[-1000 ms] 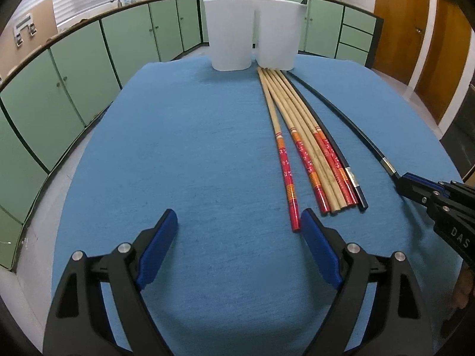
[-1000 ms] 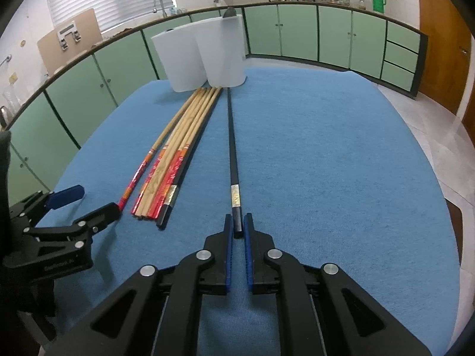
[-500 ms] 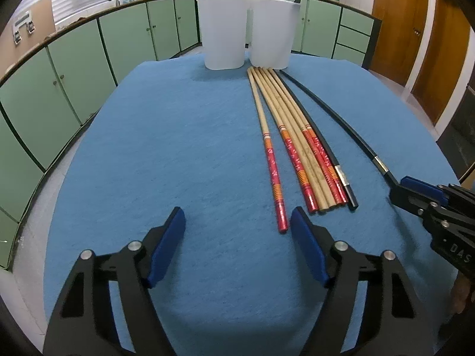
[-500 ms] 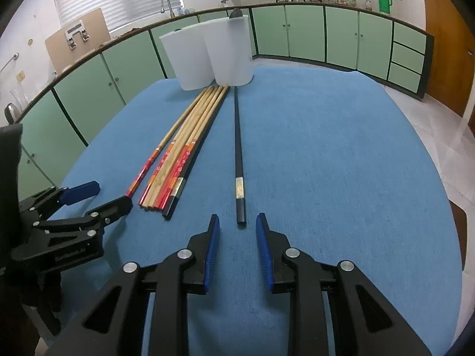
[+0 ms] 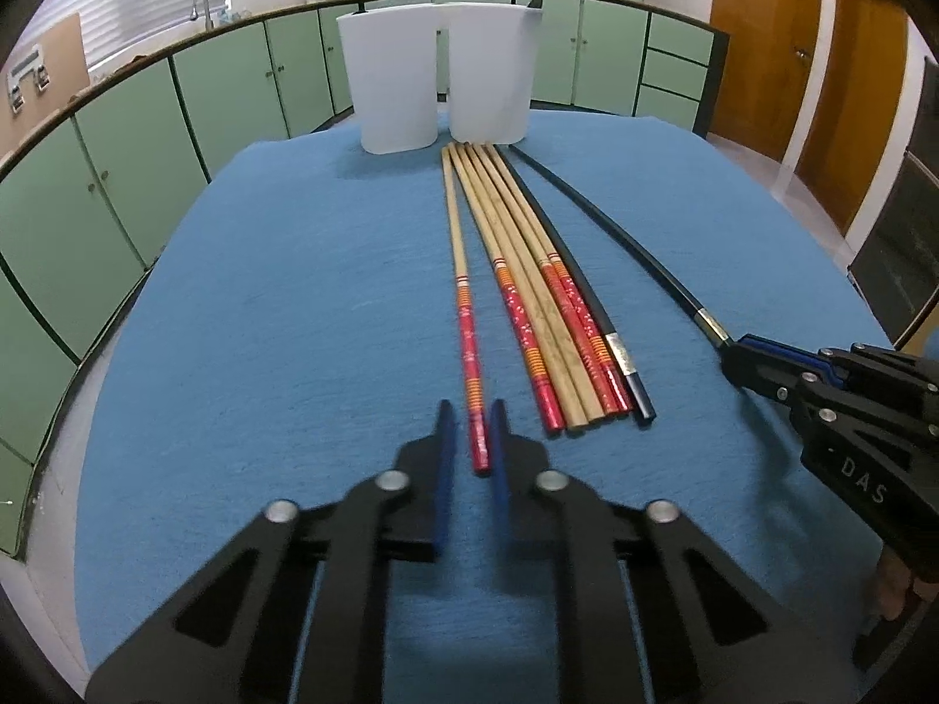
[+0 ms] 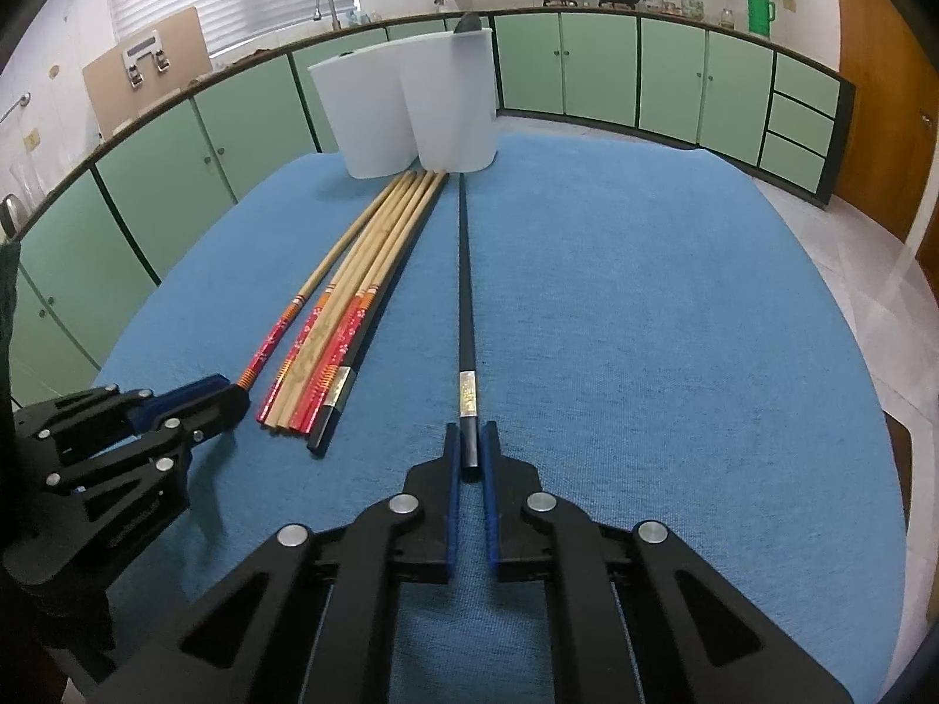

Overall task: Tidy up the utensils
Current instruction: 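Lift both chopsticks and drop them into the white holder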

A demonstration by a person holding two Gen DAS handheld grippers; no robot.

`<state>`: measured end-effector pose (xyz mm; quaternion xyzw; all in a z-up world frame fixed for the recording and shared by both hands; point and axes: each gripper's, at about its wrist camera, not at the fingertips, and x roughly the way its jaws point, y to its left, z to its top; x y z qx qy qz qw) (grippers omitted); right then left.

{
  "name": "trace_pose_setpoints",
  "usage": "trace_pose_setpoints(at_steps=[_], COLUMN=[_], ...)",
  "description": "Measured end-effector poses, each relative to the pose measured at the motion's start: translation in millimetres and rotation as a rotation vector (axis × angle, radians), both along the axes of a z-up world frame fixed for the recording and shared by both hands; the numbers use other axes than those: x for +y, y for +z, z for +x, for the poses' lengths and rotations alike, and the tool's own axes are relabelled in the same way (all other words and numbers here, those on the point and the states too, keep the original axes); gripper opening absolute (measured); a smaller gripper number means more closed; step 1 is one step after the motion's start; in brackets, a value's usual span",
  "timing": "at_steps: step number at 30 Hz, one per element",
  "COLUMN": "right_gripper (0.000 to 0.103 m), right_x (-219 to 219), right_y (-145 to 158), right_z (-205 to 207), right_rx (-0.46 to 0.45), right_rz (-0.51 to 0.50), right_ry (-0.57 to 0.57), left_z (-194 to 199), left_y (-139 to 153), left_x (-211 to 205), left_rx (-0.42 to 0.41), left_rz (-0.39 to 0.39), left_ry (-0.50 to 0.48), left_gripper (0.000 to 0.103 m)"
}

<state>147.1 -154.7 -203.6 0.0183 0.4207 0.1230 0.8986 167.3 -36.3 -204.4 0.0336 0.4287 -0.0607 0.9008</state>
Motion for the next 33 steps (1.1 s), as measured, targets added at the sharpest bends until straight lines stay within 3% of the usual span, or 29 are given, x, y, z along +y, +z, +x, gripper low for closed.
trace_pose_setpoints(at_steps=[5, 22, 28, 33], right_gripper=[0.006, 0.006, 0.006, 0.006], right_x=[-3, -25, -27, -17], right_y=[14, 126, 169, 196], right_z=[-6, -13, 3, 23], right_rx=[-0.028, -0.212, -0.239, -0.241], right_rz=[0.01, 0.063, 0.092, 0.054], right_ry=[0.011, 0.035, 0.077, 0.138], left_z=[-4, -28, -12, -3], left_y=[11, 143, 169, 181], left_x=[9, 29, 27, 26], left_rx=[-0.019, -0.309, -0.341, -0.358], left_rz=[-0.018, -0.06, -0.096, -0.12], left_ry=[0.011, -0.014, -0.046, -0.068], left_gripper=[0.005, 0.005, 0.005, 0.005])
